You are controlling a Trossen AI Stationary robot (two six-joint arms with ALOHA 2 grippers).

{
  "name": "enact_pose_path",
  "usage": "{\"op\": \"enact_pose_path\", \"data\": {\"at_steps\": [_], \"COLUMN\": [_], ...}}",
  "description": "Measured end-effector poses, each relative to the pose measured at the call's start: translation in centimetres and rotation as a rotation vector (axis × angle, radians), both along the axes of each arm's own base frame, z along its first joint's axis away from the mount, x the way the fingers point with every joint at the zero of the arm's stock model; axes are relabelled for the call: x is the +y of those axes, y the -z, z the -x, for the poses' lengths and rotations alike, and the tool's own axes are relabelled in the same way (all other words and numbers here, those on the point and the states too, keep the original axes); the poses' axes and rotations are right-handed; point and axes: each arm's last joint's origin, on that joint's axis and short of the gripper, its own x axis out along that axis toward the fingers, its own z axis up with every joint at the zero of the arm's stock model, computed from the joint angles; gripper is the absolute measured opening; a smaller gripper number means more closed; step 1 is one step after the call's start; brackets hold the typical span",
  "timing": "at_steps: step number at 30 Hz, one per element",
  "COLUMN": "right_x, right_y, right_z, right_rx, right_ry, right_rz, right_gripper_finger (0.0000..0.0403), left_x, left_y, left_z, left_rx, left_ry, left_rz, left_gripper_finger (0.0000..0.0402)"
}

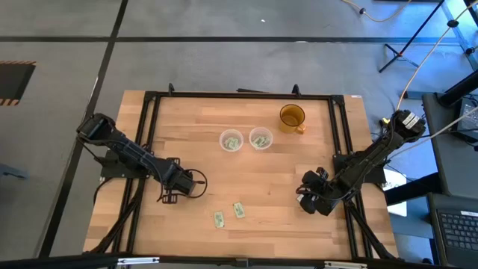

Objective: Pick and place Stevia / Truvia into bins
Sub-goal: Put the stevia packet into the left transparent container

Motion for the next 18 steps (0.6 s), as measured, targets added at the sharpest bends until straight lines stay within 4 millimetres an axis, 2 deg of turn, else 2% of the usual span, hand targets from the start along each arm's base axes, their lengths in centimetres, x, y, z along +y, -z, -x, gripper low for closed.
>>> {"op": "enact_pose_path", "data": {"at_steps": [18], "right_x": [0.0], "right_y": [0.0], "right_z": [0.0], "right_rx": [0.002], "right_ry": [-0.001], "right_rz": [0.001], "right_gripper_finger": [0.0128], "left_x": [0.3], "left_y": [-2.3], "left_z": [0.4], "left_rx": [-0.145], "left_ry": [0.006], "left_rz": [0.024], "left_gripper_finger": [0.0002]}}
